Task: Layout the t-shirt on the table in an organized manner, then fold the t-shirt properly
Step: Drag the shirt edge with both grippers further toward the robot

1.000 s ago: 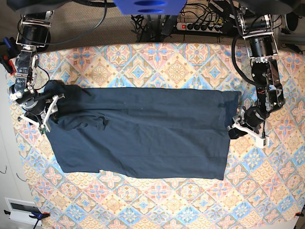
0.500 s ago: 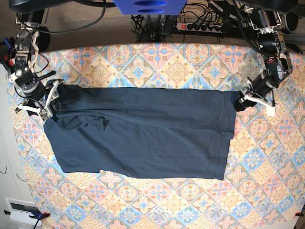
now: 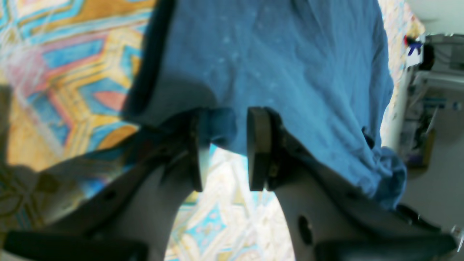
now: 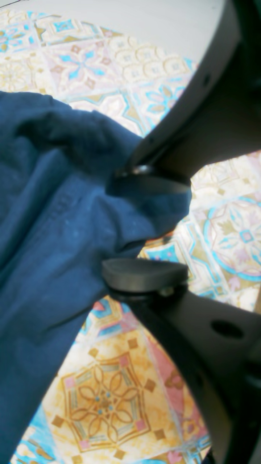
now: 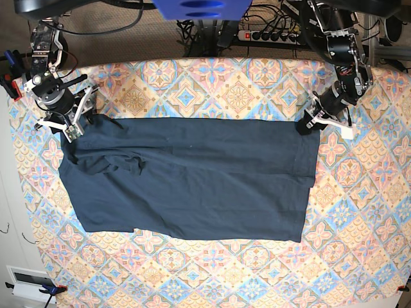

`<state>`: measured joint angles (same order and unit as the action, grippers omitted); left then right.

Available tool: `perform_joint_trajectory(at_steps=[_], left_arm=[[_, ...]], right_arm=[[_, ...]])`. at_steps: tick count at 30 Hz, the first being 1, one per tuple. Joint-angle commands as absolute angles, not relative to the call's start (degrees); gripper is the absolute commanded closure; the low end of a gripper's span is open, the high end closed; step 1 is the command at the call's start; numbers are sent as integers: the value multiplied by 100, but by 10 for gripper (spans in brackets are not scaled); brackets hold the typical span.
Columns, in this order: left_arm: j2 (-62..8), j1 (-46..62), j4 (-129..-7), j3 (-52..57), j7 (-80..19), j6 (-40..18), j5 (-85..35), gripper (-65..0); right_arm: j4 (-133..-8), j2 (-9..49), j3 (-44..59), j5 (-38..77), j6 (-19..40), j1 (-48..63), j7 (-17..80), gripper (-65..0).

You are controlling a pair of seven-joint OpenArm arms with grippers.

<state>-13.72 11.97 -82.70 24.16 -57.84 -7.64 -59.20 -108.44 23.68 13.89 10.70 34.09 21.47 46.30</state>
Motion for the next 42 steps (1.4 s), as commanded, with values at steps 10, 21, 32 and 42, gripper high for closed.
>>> perform_joint_trajectory(at_steps=[10, 21, 32, 42], left_arm=[[-1305, 927, -8277, 2431, -5402, -787, -5938, -172], [-1288, 338, -7864, 2404, -5877, -787, -5833, 0], [-1314, 321, -7899, 2413, -5991, -787, -5877, 0], [-1314, 347, -7899, 2431, -6009, -787, -5877, 0]], right_arm=[[-10949, 2360, 1323, 1103, 3389, 2105, 4558, -265], [-10905, 1947, 1349, 1121, 3389, 2105, 4576, -264], [-10273, 1543, 3090, 2835, 3380, 2026, 5877, -347], [-9235, 1543, 3284, 4321, 3380, 1648, 5912, -417]])
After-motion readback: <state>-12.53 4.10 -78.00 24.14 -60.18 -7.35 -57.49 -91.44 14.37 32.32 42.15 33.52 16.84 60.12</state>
